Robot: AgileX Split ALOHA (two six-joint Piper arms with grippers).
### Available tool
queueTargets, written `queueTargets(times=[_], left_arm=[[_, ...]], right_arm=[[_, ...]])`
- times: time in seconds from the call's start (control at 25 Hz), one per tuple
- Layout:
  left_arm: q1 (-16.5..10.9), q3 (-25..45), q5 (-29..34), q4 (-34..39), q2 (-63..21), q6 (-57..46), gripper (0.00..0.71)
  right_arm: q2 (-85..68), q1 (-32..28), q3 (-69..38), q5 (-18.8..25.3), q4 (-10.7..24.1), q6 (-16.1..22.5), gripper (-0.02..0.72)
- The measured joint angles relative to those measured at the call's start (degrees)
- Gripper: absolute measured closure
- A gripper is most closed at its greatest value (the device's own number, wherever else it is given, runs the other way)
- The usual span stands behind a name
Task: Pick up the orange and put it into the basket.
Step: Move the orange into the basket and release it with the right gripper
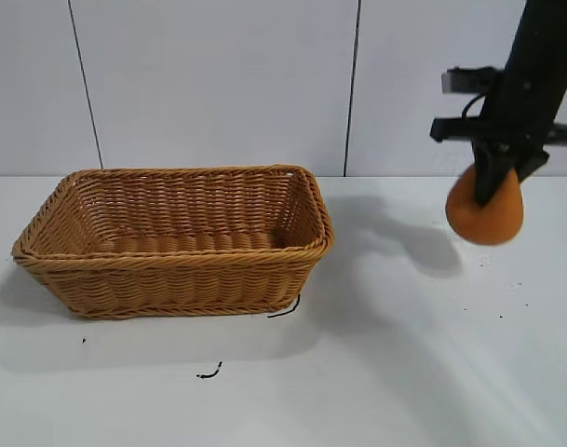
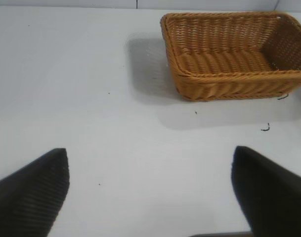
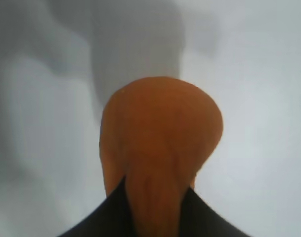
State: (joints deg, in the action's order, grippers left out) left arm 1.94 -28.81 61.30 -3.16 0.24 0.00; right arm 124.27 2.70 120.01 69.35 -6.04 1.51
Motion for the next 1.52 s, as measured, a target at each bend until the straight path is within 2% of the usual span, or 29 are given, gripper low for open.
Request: queueTargets(times=[0.32,0.64,0.76,0.92,1.12,1.32,1.52], left_arm=[[0.0,0.0,0.0,0.0,0.0,0.0,0.071],[0.0,0.0,0.0,0.0,0.0,0.0,0.071],[0.0,0.0,0.0,0.0,0.0,0.0,0.071],[0.0,0.0,0.0,0.0,0.0,0.0,0.071],[0.0,0.0,0.0,0.0,0.0,0.0,0.071],[0.0,0.0,0.0,0.0,0.0,0.0,0.071],[0.0,0.0,0.0,0.0,0.0,0.0,0.071]], right_arm=[[-0.06,1.49,2.94,0.51,-2.28,0.72,0.629],[-0.06,11.08,2.94,0.54,-2.28,0.31,0.629],[-0.06,18.01,2.94,0.47,-0.97,0.31,0.629],[0.59,24.68,3.02,-2.26,1.71,0.3,0.629],[4.96,30.27,3.06,-5.75,2.24,0.35,0.629],[10.72,32.17,3.06,-9.99,1.7,0.52,0.629],[13.35,32.17,3.06,-10.34,1.12,0.77,0.619]])
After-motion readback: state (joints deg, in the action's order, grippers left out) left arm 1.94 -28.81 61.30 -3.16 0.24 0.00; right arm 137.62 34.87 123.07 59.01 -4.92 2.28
